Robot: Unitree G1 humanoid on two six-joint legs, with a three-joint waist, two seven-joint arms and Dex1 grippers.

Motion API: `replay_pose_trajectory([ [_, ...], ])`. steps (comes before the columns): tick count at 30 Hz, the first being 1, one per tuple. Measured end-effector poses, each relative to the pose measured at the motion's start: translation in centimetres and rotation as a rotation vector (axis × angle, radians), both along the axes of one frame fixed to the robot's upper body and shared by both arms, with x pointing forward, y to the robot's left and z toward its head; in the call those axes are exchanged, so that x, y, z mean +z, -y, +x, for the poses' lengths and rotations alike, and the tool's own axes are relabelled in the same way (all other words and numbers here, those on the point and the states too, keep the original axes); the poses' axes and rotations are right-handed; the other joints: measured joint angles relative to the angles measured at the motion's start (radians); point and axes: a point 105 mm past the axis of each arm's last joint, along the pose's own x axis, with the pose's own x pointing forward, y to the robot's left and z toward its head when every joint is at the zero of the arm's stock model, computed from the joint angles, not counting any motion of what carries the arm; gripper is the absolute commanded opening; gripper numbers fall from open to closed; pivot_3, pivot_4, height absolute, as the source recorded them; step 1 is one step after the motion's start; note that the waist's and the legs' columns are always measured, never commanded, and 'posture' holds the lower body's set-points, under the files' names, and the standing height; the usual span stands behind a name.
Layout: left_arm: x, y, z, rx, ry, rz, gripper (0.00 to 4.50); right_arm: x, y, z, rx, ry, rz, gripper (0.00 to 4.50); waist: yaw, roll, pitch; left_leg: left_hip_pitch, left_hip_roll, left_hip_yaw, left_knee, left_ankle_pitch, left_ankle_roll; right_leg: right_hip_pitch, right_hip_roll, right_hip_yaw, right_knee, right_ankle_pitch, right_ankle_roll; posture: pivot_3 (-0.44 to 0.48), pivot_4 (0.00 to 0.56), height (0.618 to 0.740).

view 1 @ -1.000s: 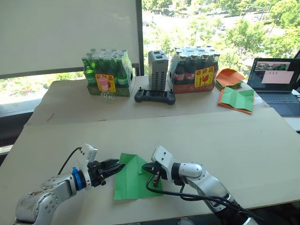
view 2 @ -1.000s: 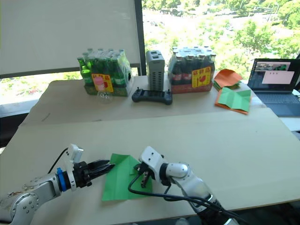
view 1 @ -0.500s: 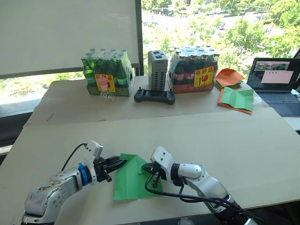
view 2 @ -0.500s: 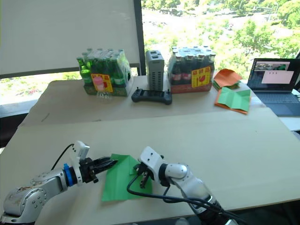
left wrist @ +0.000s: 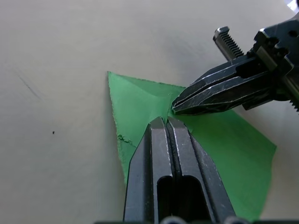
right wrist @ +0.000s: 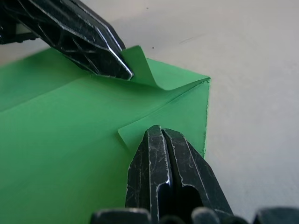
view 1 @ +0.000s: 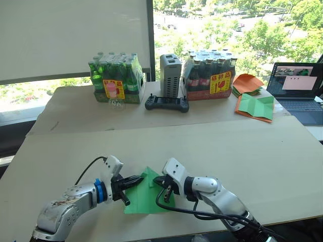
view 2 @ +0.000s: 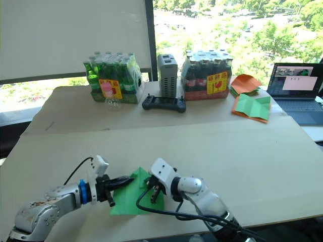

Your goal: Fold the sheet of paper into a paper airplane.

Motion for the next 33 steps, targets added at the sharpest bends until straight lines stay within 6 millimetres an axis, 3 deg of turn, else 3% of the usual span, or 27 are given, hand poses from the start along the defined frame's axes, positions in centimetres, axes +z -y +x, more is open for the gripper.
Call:
replay_pose_trajectory([
  [8,-1.0,0.2,0.4,-0.003,-0.008,0.026,0.02,0.5,-0.3,-0.1,0.004,-0.016,0.028,0.0,0.011,0.0,0.0,0.0,0.0,0.0,0.0,0.0,0.0,0.0,0.0,0.0,0.0,0.0,0.0,0.0,0.15,0.728],
  [13,-1.0,0.4,0.4,-0.021,0.009,0.041,0.02,2.5,-1.5,1.0,0.004,0.016,0.097,0.0,0.012,0.0,0.0,0.0,0.001,0.001,0.0,0.0,0.0,0.0,0.0,0.0,0.0,0.0,-0.001,0.0,0.15,0.728],
  [22,-1.2,0.4,0.2,-0.037,0.029,0.073,0.02,1.6,-1.9,4.2,-0.042,0.007,0.064,0.0,0.008,0.0,0.0,0.0,0.001,0.001,0.0,0.0,0.0,-0.001,0.0,0.0,0.0,0.0,-0.001,0.0,0.15,0.728],
  [33,-1.3,0.2,0.1,-0.034,0.04,0.083,0.02,1.0,-3.2,4.2,-0.003,0.005,0.046,0.0,0.003,0.0,0.0,0.0,0.001,0.001,0.0,0.0,0.0,-0.001,0.0,0.0,0.0,0.0,-0.001,0.0,0.15,0.728],
])
